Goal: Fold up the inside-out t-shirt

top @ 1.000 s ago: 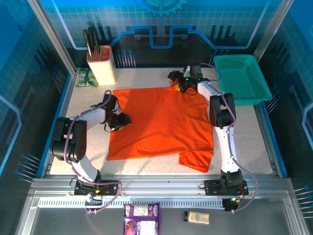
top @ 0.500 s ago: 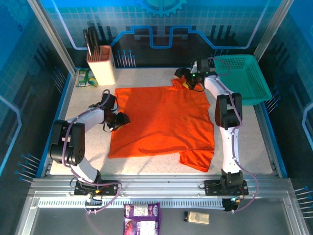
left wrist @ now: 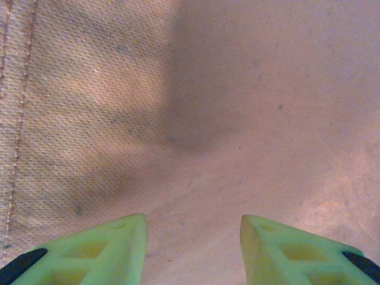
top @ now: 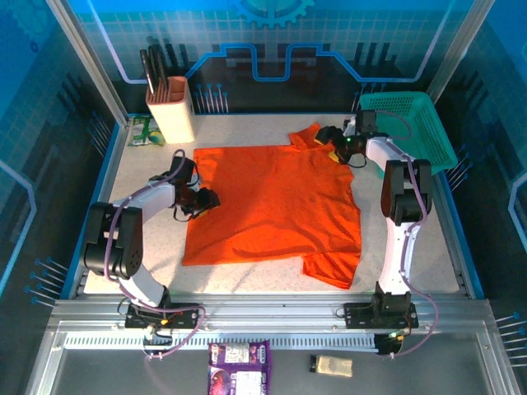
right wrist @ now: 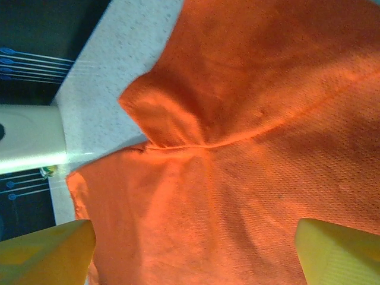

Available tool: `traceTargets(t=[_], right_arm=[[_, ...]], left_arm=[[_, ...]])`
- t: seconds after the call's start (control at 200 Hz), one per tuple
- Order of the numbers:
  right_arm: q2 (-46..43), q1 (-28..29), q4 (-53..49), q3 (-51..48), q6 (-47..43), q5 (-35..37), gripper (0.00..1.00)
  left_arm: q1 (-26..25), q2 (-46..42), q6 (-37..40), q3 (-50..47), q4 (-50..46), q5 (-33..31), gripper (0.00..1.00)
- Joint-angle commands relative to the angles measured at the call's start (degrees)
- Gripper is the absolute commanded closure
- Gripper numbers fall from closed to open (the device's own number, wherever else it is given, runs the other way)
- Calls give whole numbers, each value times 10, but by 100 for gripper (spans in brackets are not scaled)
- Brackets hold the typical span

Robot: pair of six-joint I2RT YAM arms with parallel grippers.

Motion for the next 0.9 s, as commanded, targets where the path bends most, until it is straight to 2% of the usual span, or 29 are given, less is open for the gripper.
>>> traceTargets(t=[0.0,0.215,0.425,0.675,0.896], right_arm=[[25,-19,8,-10,-14,1,12],[51,-39,-12,3,-21,39,13],[37,-42,-30,34,-41,9,14],[-87,-16,-121,-8,-81,-14,14],[-230,27,-182,-158,-103,-27,18]], left_arm=[[13,30,-5,-1,1,-8,55],[29,91,-1,39,18,-15,56],[32,136,2,113,10,-10,57],[20,42,12,121,-39,16,57],[-14,-44,23,47,-82,23,59]])
